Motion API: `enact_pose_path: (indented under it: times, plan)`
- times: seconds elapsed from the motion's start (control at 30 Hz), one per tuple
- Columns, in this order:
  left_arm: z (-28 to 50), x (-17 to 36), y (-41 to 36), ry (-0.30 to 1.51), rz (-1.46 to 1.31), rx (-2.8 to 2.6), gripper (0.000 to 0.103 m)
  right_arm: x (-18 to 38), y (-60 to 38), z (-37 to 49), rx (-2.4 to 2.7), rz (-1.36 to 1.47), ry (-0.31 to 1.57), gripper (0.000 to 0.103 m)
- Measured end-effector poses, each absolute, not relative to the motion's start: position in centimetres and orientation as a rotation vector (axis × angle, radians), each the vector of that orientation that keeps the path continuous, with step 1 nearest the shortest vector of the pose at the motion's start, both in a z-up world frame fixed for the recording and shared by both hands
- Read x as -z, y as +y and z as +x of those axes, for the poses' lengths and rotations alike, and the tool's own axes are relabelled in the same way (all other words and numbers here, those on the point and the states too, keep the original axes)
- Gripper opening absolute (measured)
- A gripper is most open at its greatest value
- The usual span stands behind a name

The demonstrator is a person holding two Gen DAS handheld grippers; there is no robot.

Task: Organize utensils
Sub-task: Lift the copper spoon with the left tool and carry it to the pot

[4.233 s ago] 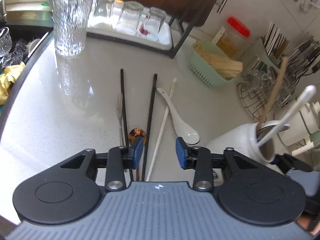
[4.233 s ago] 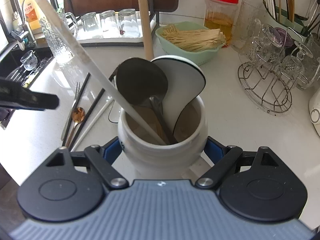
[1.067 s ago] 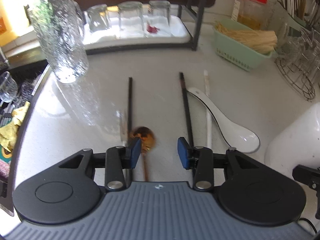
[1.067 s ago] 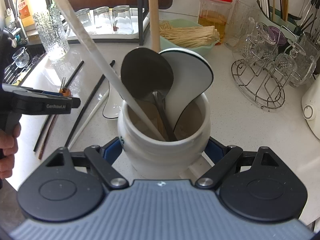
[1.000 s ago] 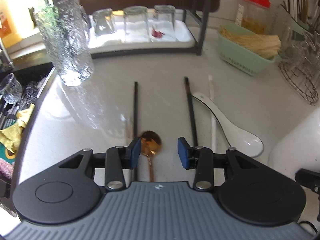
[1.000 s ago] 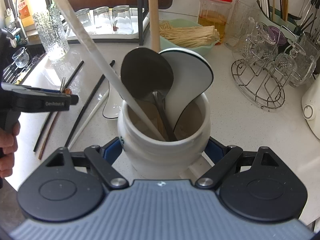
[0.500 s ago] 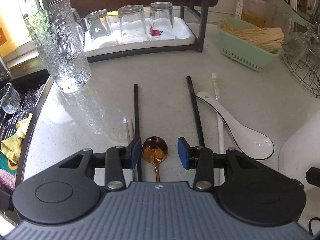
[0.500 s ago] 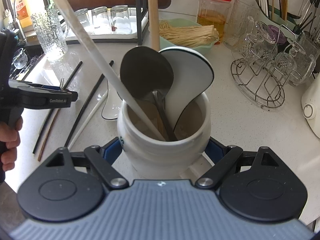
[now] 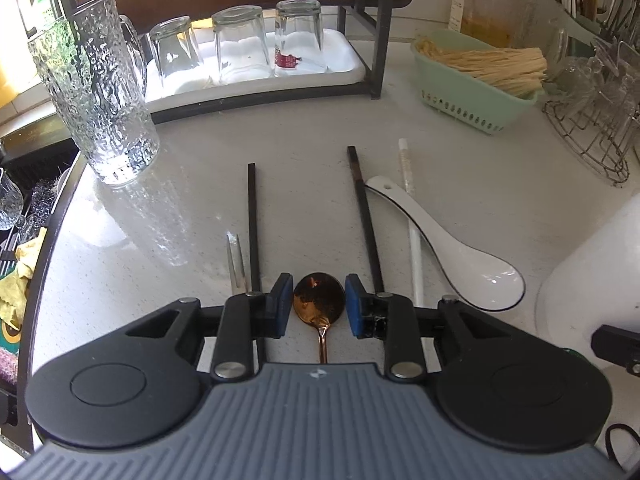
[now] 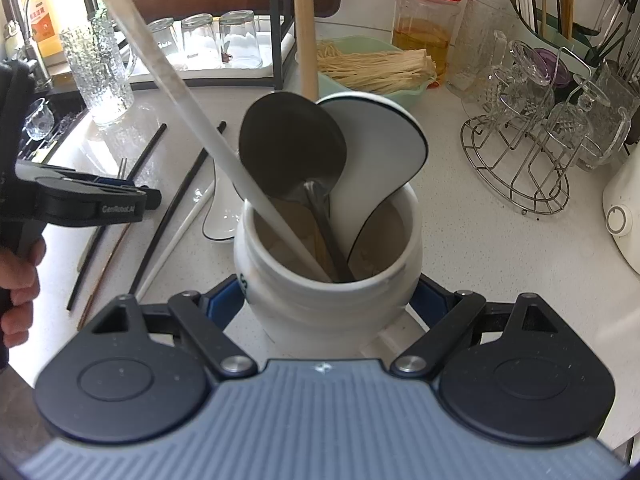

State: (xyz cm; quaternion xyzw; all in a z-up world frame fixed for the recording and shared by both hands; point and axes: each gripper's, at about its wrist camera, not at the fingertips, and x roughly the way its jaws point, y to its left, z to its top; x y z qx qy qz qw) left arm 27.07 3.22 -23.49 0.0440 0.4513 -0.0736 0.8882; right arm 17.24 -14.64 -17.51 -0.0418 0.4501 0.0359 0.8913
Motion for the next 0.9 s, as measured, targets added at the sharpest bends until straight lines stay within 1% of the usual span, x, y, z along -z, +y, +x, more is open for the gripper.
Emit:
enact_pose_path:
  times: [0.17, 0.5, 0.9]
  plan:
    - [26.3, 22.1, 3.2, 0.913, 0.06, 0.168, 0.032, 17.5, -14.6, 17.2, -0.074, -0.086, 0.934, 0.09]
    - [23.6, 17.5, 2.4, 0.839, -0.01, 0.183, 0.032, 17.5, -14.6, 17.4, -0.087, -0.098, 0.937, 0.09]
    - [19.8, 14.0, 1.1, 0.779, -0.021, 0.204, 0.031, 17.6, -14.7, 17.3, -0.131, -0.12, 0.918, 0.09]
